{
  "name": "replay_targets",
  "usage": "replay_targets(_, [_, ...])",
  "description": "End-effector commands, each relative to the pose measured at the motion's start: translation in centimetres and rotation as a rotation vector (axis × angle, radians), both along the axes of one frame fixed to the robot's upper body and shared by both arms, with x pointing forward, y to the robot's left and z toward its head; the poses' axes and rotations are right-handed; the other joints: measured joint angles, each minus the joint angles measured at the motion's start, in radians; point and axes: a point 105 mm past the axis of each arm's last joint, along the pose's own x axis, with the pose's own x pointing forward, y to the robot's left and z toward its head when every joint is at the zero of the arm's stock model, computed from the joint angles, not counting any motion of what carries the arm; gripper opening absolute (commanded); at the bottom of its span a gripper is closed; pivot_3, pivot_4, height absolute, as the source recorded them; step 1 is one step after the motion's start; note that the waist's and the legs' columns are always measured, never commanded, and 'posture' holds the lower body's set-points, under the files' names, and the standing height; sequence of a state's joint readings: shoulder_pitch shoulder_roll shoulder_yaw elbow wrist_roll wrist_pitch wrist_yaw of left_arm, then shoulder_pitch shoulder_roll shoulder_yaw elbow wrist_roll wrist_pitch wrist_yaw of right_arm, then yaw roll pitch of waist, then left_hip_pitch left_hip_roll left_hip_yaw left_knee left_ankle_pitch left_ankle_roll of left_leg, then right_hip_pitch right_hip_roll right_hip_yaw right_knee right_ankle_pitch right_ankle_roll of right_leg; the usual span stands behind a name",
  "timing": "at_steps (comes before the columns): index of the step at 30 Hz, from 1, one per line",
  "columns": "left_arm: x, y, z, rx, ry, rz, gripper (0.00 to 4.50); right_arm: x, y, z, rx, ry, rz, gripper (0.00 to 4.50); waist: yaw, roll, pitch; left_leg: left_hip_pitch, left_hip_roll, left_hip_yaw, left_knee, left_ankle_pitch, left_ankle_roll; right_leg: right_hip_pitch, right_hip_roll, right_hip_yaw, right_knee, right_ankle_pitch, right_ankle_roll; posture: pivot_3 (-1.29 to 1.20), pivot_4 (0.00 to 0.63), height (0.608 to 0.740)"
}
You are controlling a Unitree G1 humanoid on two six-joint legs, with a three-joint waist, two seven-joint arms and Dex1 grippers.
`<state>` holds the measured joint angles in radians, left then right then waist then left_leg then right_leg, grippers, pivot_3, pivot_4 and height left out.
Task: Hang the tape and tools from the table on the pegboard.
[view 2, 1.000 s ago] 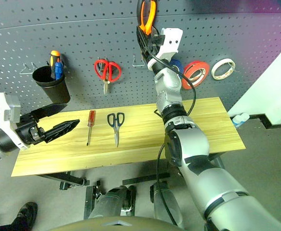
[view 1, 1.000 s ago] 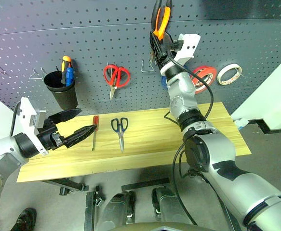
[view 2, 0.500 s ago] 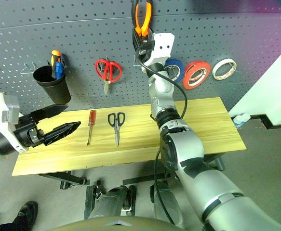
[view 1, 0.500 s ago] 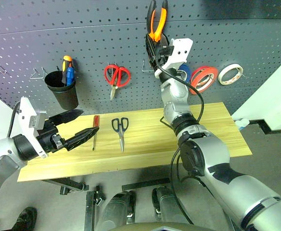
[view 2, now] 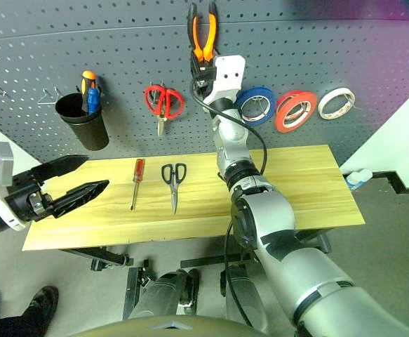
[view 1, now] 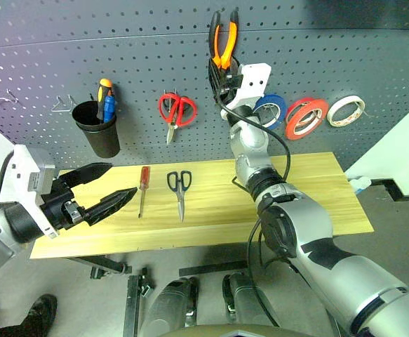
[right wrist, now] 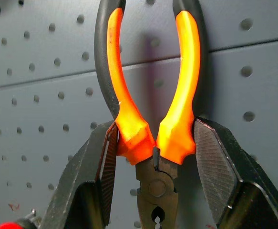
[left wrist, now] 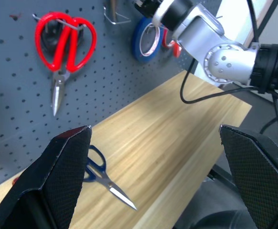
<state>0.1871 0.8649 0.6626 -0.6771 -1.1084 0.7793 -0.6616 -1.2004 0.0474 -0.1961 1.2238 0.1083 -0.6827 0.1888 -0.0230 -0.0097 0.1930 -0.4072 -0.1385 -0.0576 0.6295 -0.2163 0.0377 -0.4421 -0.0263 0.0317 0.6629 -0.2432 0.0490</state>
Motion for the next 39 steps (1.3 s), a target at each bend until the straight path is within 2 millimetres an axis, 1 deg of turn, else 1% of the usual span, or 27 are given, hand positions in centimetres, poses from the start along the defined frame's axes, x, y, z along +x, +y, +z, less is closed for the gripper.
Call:
replay_targets(1, [-0.6, 0.0, 1.1, 0.013, -0.044, 0.004, 4.50, -0.5, 0.4, 2.9, -0.010, -0.099, -0.006, 2.07, 0.004, 0.000, 0.000, 0.000, 0.000, 0.000, -0.001, 0.000, 0.000, 0.000, 0.000, 0.000, 0.000, 0.000, -0.001, 0.10, 0.196, 0.729])
replay_targets(5, [-0.6, 0.1, 1.0, 0.013, -0.039, 0.006, 4.50, -0.2, -0.9, 3.2, -0.022, -0.109, -0.058, 2.07, 0.010, 0.000, 0.001, 0.000, 0.001, -0.001, -0.001, 0.000, 0.000, 0.000, 0.000, -0.001, 0.000, -0.002, -0.003, 0.09, 0.195, 0.729])
replay_targets(8, [-0.5, 0.1, 1.1, 0.011, -0.041, 0.005, 4.50, -0.1, -1.3, 3.2, -0.036, -0.112, -0.080, 2.07, 0.010, 0.000, 0.002, 0.000, 0.001, -0.001, -0.001, -0.001, 0.001, 0.001, 0.000, -0.002, 0.000, -0.002, -0.003, 0.09, 0.200, 0.729])
replay_targets(10, [-0.5, 0.0, 1.1, 0.011, -0.040, 0.000, 4.50, -0.1, -1.4, 2.6, -0.072, -0.108, -0.104, 2.07, 0.010, 0.000, 0.002, 0.000, 0.001, -0.001, -0.001, -0.001, 0.002, 0.001, 0.000, -0.002, 0.000, -0.002, -0.003, 0.09, 0.201, 0.729])
replay_targets(16, [-0.5, -0.1, 1.0, 0.013, -0.033, -0.008, 4.50, 0.1, -1.6, 0.8, -0.099, -0.065, -0.130, 2.07, 0.008, 0.000, 0.004, 0.000, 0.001, -0.001, -0.001, -0.001, 0.001, 0.001, 0.000, -0.002, 0.000, -0.003, -0.005, 0.08, 0.205, 0.729])
replay_targets(23, [-0.5, -0.1, 1.1, 0.014, -0.031, -0.010, 4.50, -0.1, -0.7, -0.8, -0.117, -0.036, -0.114, 2.07, 0.008, 0.000, 0.005, 0.000, 0.001, -0.001, -0.001, -0.001, 0.002, 0.001, 0.000, -0.002, 0.000, -0.003, -0.005, 0.09, 0.201, 0.729])
replay_targets(28, [-0.7, 0.0, 1.2, 0.021, -0.031, -0.009, 4.50, 0.1, -0.7, -2.7, -0.139, 0.018, -0.121, 2.07, 0.009, 0.000, 0.005, 0.000, 0.001, -0.002, -0.002, -0.001, 0.001, 0.001, 0.000, -0.003, 0.000, -0.003, -0.005, 0.09, 0.199, 0.729])
replay_targets(34, [-0.7, 0.0, 1.3, 0.024, -0.027, -0.013, 4.50, 0.3, -1.3, -4.0, -0.174, 0.058, -0.151, 2.07, 0.009, 0.000, 0.006, 0.000, 0.001, -0.002, -0.002, -0.001, 0.001, 0.001, 0.000, -0.003, -0.001, -0.003, -0.005, 0.10, 0.197, 0.729])
replay_targets(36, [-0.7, 0.0, 1.3, 0.024, -0.026, -0.013, 4.50, 0.5, -1.6, -4.1, -0.169, 0.070, -0.161, 2.78, 0.009, 0.000, 0.006, 0.000, 0.001, -0.002, -0.002, 0.000, 0.001, 0.001, 0.000, -0.003, -0.001, -0.003, -0.005, 0.09, 0.196, 0.729])
replay_targets(39, [-0.6, 0.0, 1.3, 0.021, -0.027, -0.014, 4.50, 0.5, -1.8, -3.6, -0.173, 0.051, -0.176, 3.62, 0.010, 0.000, 0.007, 0.000, 0.001, -0.002, -0.002, 0.000, 0.001, 0.001, 0.000, -0.003, -0.001, -0.003, -0.005, 0.09, 0.195, 0.729])
